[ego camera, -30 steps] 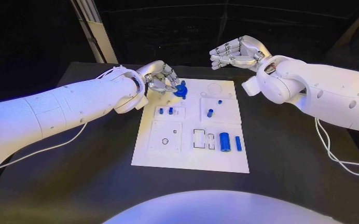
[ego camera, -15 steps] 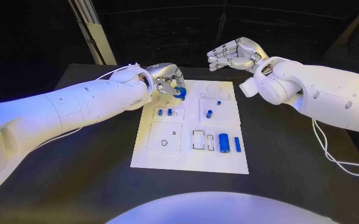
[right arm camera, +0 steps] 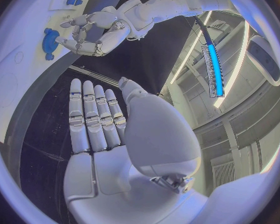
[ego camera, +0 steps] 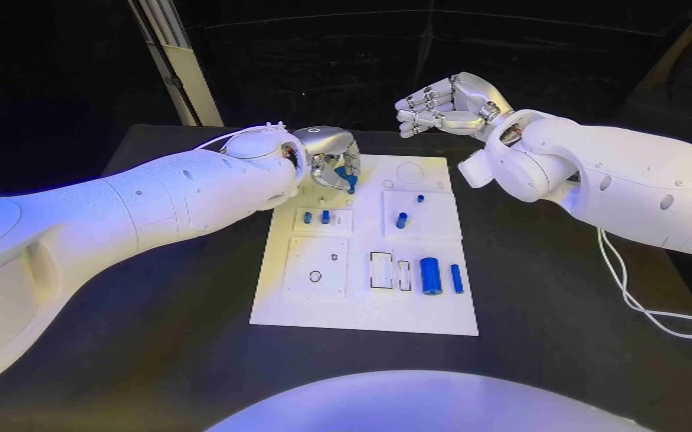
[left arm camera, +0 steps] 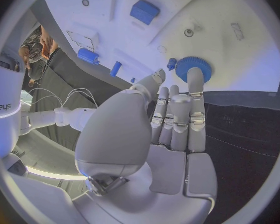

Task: Assemble the parts on the task board

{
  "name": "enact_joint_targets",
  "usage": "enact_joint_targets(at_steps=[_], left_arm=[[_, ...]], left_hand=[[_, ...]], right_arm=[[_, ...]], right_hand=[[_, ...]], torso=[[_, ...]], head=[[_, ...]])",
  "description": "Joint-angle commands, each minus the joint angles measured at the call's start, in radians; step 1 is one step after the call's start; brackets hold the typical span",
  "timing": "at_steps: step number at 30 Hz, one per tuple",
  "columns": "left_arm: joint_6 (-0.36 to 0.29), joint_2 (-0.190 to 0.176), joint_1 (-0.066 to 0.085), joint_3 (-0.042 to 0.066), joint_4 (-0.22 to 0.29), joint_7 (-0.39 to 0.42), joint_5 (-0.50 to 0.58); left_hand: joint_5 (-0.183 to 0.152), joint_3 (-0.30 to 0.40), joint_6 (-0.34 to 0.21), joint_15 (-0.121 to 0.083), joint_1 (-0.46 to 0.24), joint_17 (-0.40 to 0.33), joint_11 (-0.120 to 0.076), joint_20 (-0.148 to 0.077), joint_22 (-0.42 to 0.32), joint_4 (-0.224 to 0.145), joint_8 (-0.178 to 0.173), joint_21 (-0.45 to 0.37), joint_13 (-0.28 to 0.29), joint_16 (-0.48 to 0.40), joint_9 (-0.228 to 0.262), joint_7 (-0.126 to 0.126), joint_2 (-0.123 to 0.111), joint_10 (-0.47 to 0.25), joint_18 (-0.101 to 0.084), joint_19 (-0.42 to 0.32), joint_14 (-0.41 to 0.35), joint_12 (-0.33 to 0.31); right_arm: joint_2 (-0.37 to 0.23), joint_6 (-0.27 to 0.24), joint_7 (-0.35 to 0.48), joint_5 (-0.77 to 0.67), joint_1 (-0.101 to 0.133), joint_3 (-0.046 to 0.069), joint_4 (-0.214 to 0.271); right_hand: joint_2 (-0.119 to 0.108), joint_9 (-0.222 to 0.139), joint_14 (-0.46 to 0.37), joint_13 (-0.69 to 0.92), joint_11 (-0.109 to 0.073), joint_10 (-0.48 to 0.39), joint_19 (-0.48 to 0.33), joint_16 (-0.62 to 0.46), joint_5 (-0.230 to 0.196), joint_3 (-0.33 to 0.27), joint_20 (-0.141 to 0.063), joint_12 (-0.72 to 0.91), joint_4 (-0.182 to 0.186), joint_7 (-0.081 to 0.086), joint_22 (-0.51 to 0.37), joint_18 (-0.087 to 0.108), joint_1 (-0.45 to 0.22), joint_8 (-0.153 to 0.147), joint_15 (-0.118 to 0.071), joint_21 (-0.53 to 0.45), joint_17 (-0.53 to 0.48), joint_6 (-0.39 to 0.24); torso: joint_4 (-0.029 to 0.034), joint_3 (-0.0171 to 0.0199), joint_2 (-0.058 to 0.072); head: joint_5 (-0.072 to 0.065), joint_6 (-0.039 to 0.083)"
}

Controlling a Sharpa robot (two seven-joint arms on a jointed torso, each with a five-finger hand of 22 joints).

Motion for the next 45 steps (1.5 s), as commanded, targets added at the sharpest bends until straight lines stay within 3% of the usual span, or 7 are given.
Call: enact_joint_targets(at_steps=[1,6,12,18,28,45], left_arm=[[0.048,0.007,0.002,0.001,-0.002,-0.026,-0.049],[0.082,0.016,0.003,0.001,-0.003,-0.051,-0.066],[0.101,0.027,0.003,0.001,-0.009,-0.061,-0.075],[0.113,0.042,0.003,0.001,-0.020,-0.065,-0.077],[0.120,0.063,0.002,0.001,-0.049,-0.080,-0.078],[0.178,0.087,-0.001,0.001,-0.084,-0.098,-0.078]], left_hand=[[-0.004,0.003,0.009,-0.001,-0.012,0.021,-0.003,-0.003,0.004,-0.009,-0.008,0.008,0.003,0.019,-0.002,-0.002,0.001,0.019,0.013,-0.007,0.016,0.013],[-0.004,0.008,0.019,-0.004,-0.018,0.100,-0.009,-0.007,0.014,-0.017,-0.015,0.021,0.008,0.077,-0.003,-0.005,0.005,0.033,0.013,0.000,0.048,0.032],[-0.003,0.016,0.024,-0.003,-0.022,0.135,-0.006,-0.007,0.025,-0.027,-0.022,0.033,0.005,0.110,-0.003,-0.006,0.008,0.014,0.012,0.005,0.061,0.030],[-0.002,0.028,0.029,-0.003,-0.023,0.179,-0.007,-0.006,0.037,-0.038,-0.029,0.048,0.003,0.145,-0.004,-0.006,0.014,0.013,0.012,0.009,0.077,0.034],[-0.002,0.056,0.016,0.012,-0.034,0.163,0.012,0.004,0.062,-0.062,-0.058,0.072,-0.024,0.160,-0.006,0.007,0.012,-0.047,0.011,0.000,0.065,-0.003],[-0.005,0.071,0.026,0.013,-0.039,0.187,0.012,0.007,0.073,-0.068,-0.061,0.084,-0.025,0.180,-0.005,0.007,0.021,-0.037,0.012,0.000,0.077,-0.005]], right_arm=[[0.002,0.003,0.005,0.004,0.002,0.001,0.003],[0.004,0.003,0.004,0.004,0.002,0.001,0.004],[0.004,0.003,0.003,0.004,0.002,0.001,0.004],[0.006,0.002,0.004,0.004,0.002,0.001,0.005],[0.006,0.002,0.004,0.004,0.002,0.001,0.006],[0.008,0.002,0.004,0.004,0.002,0.001,0.007]], right_hand=[[0.003,-0.001,-0.005,0.000,0.002,-0.008,0.005,-0.001,0.006,0.000,0.002,0.002,-0.004,-0.002,-0.001,0.004,-0.002,-0.004,-0.001,-0.005,-0.001,-0.007],[0.003,-0.001,-0.005,0.000,0.002,-0.008,0.005,-0.001,0.006,0.000,0.002,0.002,-0.004,-0.002,-0.001,0.004,-0.002,-0.004,-0.001,-0.005,-0.001,-0.007],[0.003,-0.001,-0.005,0.000,0.002,-0.008,0.005,-0.001,0.006,0.000,0.002,0.002,-0.004,-0.002,-0.001,0.004,-0.002,-0.004,-0.001,-0.005,-0.001,-0.007],[0.003,-0.001,-0.005,0.000,0.002,-0.008,0.005,-0.001,0.006,0.000,0.002,0.002,-0.004,-0.002,-0.001,0.004,-0.002,-0.004,-0.001,-0.005,-0.001,-0.007],[0.003,-0.001,-0.005,0.000,0.002,-0.008,0.005,-0.001,0.006,0.000,0.002,0.002,-0.004,-0.002,-0.001,0.004,-0.002,-0.004,-0.001,-0.005,-0.001,-0.007],[0.005,-0.001,-0.005,0.000,0.002,-0.008,0.006,0.000,0.006,0.001,0.002,0.003,-0.007,-0.002,-0.002,0.004,-0.001,-0.003,-0.001,-0.007,-0.003,-0.008]], torso=[[0.0006,-0.0002,0.001],[0.0017,-0.0006,-0.001],[0.0041,-0.0013,-0.001],[0.0018,-0.0012,-0.001],[0.0023,-0.0005,-0.002],[0.0029,-0.0013,-0.002]], head=[[-0.002,0.000],[-0.003,-0.003],[-0.004,-0.005],[-0.002,-0.005],[-0.006,-0.005],[-0.009,-0.006]])
